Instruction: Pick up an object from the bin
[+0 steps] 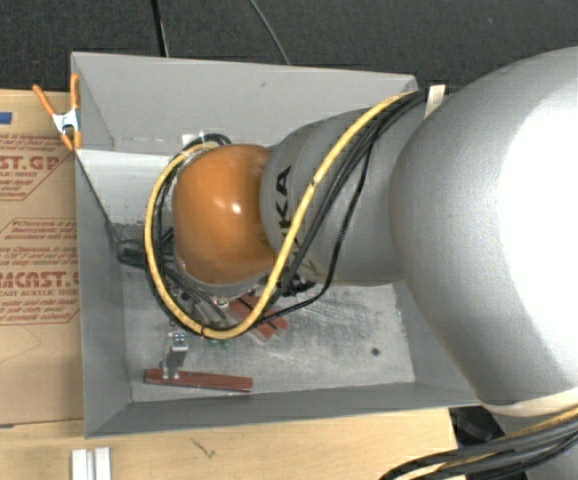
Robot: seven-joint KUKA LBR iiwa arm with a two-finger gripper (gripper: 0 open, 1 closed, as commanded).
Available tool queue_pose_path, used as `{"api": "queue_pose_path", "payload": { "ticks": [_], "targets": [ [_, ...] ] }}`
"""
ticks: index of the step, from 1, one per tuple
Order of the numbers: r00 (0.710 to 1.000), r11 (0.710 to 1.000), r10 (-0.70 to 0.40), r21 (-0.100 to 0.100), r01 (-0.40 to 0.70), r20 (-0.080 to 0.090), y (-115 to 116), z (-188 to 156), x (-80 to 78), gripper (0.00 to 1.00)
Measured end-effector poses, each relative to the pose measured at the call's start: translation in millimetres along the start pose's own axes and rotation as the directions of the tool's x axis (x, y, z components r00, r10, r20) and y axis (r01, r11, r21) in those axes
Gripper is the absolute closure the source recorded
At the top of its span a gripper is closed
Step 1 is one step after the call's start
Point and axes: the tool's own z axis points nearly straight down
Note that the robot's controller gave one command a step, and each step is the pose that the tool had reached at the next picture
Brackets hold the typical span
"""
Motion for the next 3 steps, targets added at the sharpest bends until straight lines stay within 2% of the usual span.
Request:
{"api": "queue_pose_path", "payload": {
  "ticks": [1, 2, 3],
  "targets": [
    [1.000, 1.000, 0.002, -0.002, -0.002, 0.007, -1, -4, -2.4, 0.00],
    [0.997, 0.997, 0.083, -0.003, -0.083, 0.010, -24, 46, 11.5, 0.00],
    [0.999, 0.999, 0.040, -0.001, -0.040, 0.007, -32, 50, 16.9, 0.00]
  ]
}}
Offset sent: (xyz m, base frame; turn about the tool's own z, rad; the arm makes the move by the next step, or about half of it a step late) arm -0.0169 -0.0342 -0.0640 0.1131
